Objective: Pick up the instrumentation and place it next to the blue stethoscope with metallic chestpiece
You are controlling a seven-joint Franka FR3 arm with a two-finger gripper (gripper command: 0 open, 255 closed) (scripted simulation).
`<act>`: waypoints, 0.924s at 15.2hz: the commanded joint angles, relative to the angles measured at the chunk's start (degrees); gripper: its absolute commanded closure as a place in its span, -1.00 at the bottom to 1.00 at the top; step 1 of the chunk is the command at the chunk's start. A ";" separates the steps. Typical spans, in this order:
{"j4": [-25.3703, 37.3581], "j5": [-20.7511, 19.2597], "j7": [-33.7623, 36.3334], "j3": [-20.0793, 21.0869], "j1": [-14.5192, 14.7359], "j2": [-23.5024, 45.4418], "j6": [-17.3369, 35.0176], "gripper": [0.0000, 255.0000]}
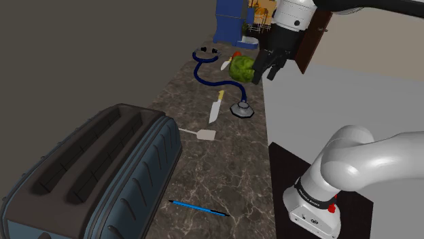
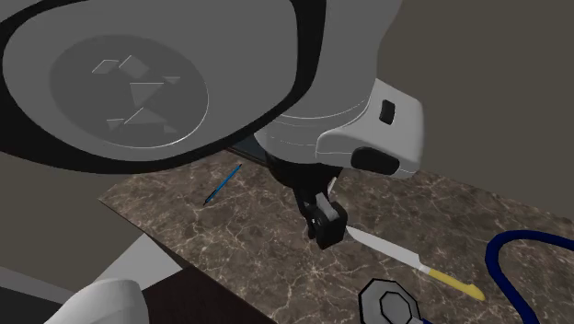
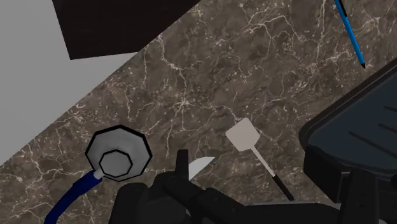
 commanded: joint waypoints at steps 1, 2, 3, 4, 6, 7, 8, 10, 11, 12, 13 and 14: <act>0.00 0.00 0.00 0.00 0.00 0.00 0.00 -1.00; -0.41 -0.02 -0.90 0.24 0.46 1.48 1.83 -1.00; -0.74 -0.04 -1.79 0.48 0.90 3.02 3.64 -1.00; -1.00 -0.06 -2.67 0.73 1.34 4.62 5.44 -1.00; -1.30 -0.12 -4.38 1.25 2.21 7.96 8.96 -1.00; -1.34 -0.16 -5.21 1.52 2.63 9.70 10.69 -1.00; -1.31 -0.20 -6.04 1.80 3.03 11.48 12.39 -1.00; -1.04 -0.33 -7.64 2.39 3.81 15.16 15.69 -1.00; -0.80 -0.41 -8.41 2.70 4.18 17.05 17.29 -1.00; -0.50 -0.52 -9.17 3.01 4.55 18.97 18.85 -1.00; -0.13 -0.65 -9.90 3.33 4.91 20.91 20.38 -1.00; 0.31 -0.80 -10.61 3.65 5.26 22.87 21.86 -1.00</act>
